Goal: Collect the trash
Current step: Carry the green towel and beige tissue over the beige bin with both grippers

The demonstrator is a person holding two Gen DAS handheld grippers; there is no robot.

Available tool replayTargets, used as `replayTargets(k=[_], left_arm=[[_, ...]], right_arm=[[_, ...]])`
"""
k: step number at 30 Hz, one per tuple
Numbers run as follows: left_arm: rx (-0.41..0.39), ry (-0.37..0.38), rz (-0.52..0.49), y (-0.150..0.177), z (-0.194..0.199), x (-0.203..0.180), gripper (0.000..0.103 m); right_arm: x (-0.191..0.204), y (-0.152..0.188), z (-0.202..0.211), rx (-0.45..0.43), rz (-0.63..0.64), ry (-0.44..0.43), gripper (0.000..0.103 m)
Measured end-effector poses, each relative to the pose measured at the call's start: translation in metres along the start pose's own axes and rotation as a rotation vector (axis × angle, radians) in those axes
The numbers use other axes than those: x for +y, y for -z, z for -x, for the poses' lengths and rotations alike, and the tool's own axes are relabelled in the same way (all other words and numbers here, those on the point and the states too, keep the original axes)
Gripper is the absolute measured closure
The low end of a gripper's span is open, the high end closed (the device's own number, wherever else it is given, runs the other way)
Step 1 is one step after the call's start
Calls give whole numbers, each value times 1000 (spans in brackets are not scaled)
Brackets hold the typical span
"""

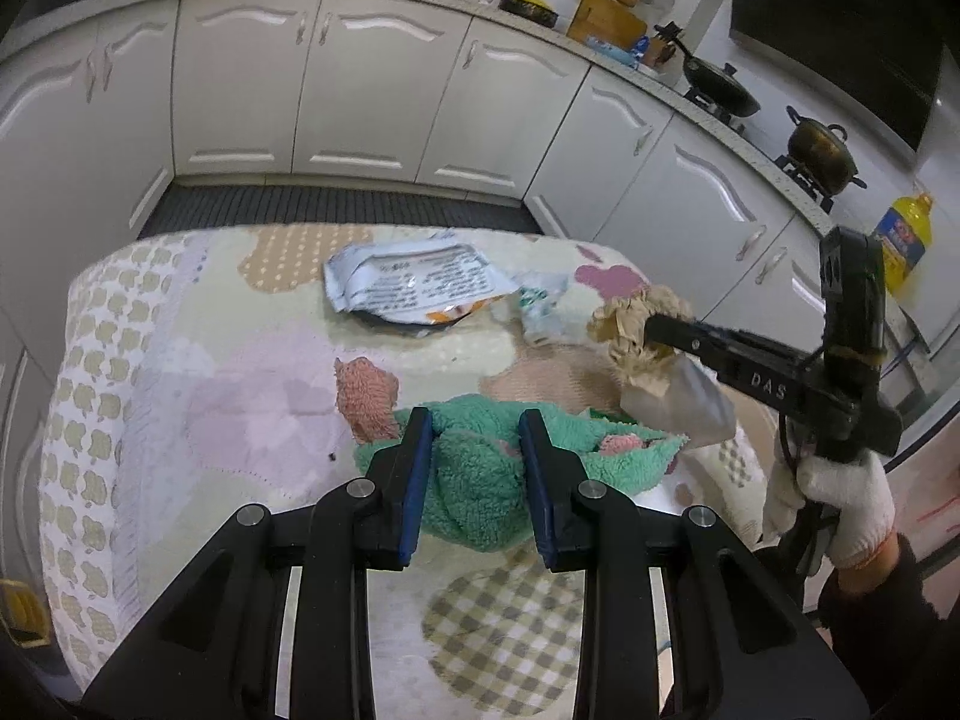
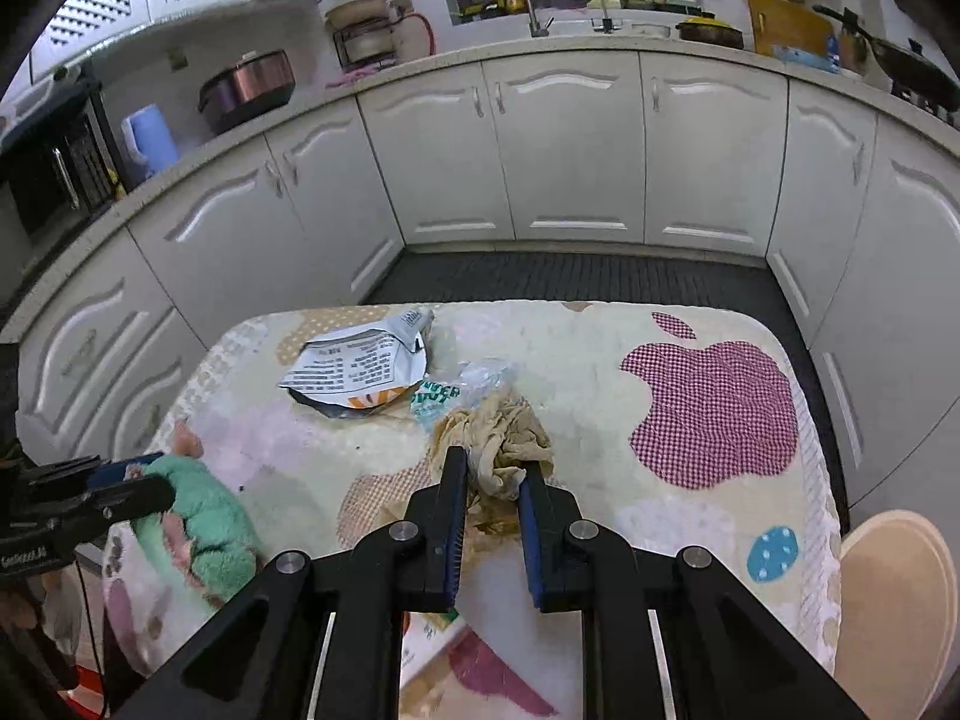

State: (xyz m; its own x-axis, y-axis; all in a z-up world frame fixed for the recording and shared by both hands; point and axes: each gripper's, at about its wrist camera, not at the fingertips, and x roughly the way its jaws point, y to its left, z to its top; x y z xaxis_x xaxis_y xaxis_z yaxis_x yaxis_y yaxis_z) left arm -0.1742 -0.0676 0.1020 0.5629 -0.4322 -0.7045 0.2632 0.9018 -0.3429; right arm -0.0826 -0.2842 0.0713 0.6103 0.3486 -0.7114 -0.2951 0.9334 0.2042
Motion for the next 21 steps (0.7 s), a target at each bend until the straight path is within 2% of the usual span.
replayTargets(k=[11, 21], left_arm=[[-39, 19, -66, -9, 10, -47, 76], [-53, 19, -104, -8, 5, -86, 76]], right_arm=[[-6, 16, 57, -80, -36, -98, 88], [-20, 26, 97, -134, -32, -111, 88]])
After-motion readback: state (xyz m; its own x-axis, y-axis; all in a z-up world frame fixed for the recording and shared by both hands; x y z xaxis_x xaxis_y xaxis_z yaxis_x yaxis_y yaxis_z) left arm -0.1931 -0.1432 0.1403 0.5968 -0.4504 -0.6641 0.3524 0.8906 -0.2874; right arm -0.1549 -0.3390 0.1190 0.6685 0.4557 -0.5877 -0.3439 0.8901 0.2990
